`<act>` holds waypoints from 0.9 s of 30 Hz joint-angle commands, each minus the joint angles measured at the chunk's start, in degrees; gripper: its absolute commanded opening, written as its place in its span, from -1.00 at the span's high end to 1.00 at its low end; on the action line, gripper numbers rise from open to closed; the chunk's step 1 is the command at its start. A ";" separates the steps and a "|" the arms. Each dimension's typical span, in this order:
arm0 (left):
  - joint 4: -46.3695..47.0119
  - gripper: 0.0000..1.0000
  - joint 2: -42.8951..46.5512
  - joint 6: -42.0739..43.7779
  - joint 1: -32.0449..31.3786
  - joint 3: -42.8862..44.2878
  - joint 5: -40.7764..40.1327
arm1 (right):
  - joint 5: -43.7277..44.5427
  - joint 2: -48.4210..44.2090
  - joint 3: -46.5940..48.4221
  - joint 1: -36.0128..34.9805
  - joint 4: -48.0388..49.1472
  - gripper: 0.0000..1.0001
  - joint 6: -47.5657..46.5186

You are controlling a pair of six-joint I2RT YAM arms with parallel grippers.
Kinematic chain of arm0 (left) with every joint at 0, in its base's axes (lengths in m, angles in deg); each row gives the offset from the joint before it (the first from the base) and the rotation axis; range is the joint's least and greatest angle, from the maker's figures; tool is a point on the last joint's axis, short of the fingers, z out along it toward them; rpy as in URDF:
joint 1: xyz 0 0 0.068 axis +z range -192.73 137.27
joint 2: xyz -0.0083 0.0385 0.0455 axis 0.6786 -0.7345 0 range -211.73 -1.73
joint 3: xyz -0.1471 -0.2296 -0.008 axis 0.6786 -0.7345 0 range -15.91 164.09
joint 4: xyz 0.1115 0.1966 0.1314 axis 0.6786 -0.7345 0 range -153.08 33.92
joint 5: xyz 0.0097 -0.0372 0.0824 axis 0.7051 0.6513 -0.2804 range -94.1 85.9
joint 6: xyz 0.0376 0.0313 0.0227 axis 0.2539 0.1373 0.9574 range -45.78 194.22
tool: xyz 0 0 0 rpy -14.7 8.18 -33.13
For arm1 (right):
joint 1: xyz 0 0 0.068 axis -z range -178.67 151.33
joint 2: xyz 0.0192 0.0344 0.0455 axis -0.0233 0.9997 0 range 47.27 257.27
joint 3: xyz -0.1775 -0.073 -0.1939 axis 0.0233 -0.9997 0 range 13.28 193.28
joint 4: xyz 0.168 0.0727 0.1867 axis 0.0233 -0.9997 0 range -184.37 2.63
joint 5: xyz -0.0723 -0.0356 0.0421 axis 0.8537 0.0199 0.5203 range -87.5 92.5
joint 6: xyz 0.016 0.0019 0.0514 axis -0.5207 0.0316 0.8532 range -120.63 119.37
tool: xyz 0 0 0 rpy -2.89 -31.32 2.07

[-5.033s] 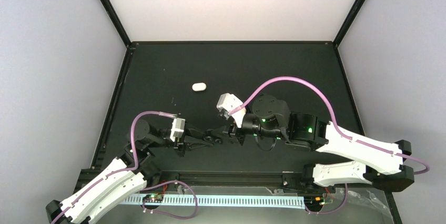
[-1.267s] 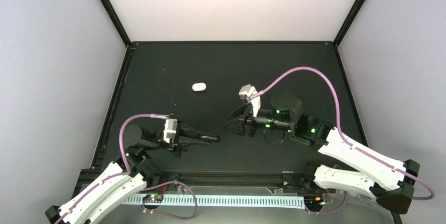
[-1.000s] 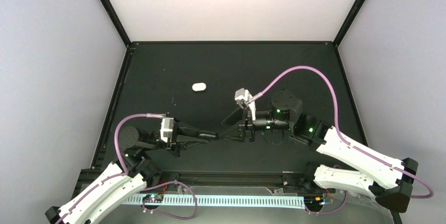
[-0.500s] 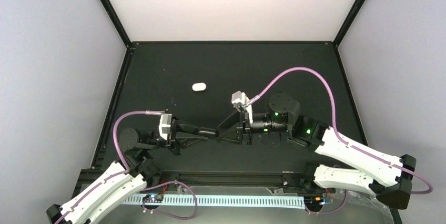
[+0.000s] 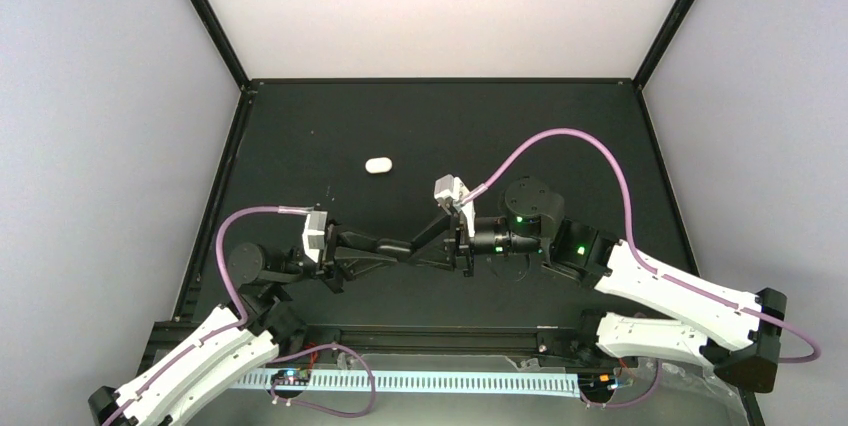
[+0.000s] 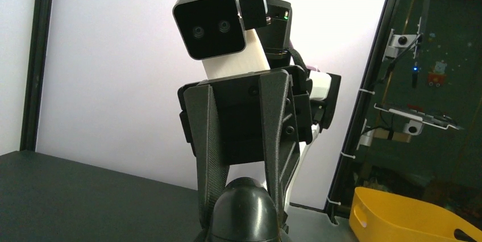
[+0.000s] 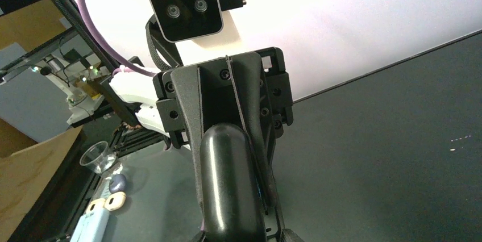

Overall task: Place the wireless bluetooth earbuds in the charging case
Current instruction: Place the charging case at the center of the board.

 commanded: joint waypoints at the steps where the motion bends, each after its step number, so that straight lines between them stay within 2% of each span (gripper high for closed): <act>1: 1.93 0.97 -0.74 -1.22 -0.15 0.10 -0.83 | 1.10 0.40 2.38 -0.41 0.69 0.36 -1.24; 5: 2.04 0.97 -1.27 -1.28 -0.19 0.44 -0.84 | 0.95 0.96 3.07 -0.52 0.64 0.38 -1.59; 13: 1.46 0.97 -1.21 -1.08 -0.21 0.56 -1.28 | 0.06 1.39 3.26 -0.71 0.65 0.58 -2.11; 16: 1.02 0.90 -1.25 -1.01 -0.18 0.60 -1.69 | -0.13 1.38 3.30 -0.72 0.54 0.67 -2.35; 18: 0.99 0.78 -1.28 -1.22 -0.19 0.56 -1.83 | -0.05 1.31 3.31 -0.72 0.48 0.71 -2.45; 23: 0.92 0.70 -1.33 -1.62 -0.20 0.30 -2.07 | 1.08 1.01 3.04 -0.89 0.43 0.79 -2.91; 26: 0.74 0.72 -1.41 -1.60 -0.15 0.29 -2.20 | 1.91 0.95 2.93 -1.06 0.20 0.79 -3.32; 27: 0.62 0.83 -1.51 -1.60 -0.15 0.29 -2.14 | 2.08 0.94 2.90 -1.13 0.13 0.79 -3.41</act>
